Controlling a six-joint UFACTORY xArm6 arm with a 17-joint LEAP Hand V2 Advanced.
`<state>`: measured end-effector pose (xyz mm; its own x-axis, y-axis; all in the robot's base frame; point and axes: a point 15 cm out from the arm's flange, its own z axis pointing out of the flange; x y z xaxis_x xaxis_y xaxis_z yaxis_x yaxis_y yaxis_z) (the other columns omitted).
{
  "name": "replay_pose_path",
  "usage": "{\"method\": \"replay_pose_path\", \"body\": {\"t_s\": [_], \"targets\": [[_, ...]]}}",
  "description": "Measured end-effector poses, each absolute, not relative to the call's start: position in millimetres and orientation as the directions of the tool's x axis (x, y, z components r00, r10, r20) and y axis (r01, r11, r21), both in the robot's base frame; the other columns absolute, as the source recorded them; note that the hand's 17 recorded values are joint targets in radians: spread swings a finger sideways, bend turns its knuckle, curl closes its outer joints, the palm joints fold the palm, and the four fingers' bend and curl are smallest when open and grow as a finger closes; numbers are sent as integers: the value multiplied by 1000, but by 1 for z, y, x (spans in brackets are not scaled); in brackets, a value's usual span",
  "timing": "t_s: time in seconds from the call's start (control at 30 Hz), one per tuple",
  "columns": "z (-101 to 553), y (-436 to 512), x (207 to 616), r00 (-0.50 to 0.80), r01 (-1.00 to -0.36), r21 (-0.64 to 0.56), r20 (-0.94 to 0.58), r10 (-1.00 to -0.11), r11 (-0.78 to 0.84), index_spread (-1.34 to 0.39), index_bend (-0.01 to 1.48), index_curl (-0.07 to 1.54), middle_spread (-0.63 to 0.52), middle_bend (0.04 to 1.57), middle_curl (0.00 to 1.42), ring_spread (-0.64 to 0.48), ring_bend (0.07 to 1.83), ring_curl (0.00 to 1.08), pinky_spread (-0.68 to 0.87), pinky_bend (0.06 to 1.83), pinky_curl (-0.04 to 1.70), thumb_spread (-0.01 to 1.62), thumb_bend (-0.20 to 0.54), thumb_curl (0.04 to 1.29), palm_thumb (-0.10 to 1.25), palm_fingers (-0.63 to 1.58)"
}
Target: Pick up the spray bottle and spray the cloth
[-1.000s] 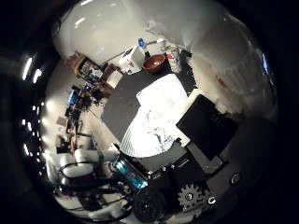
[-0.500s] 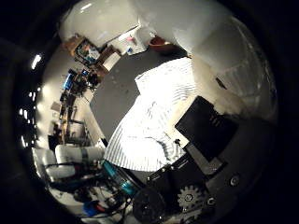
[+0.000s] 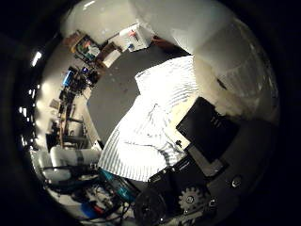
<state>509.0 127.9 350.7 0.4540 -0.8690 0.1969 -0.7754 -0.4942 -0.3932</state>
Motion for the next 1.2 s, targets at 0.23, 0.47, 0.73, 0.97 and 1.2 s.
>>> {"method": "replay_pose_path", "body": {"t_s": [0.23, 0.47, 0.73, 0.97, 1.2], "targets": [[375, 114, 507, 427, -769, -425, 213, -879, -477, -254, 1135, 894, -214, 1231, 1012, -251, 1336, 896, -191, 1044, 1489, 926, -16, 770, 996, 1080], [377, 110, 504, 410, -783, -423, 201, -890, -456, -256, 1130, 897, -214, 1233, 1011, -252, 1334, 901, -196, 1038, 1486, 926, -16, 771, 996, 1078], [363, 113, 503, 396, -801, -412, 180, -900, -435, -258, 1126, 902, -214, 1232, 1011, -253, 1332, 905, -200, 1037, 1484, 926, -16, 771, 996, 1079], [353, 115, 505, 393, -810, -399, 174, -903, -430, -259, 1124, 905, -214, 1232, 1011, -253, 1330, 907, -204, 1037, 1484, 926, -16, 772, 996, 1079], [366, 117, 507, 390, -802, -419, 173, -905, -426, -259, 1122, 907, -214, 1231, 1011, -254, 1328, 908, -206, 1038, 1480, 926, -16, 772, 996, 1081]]}}
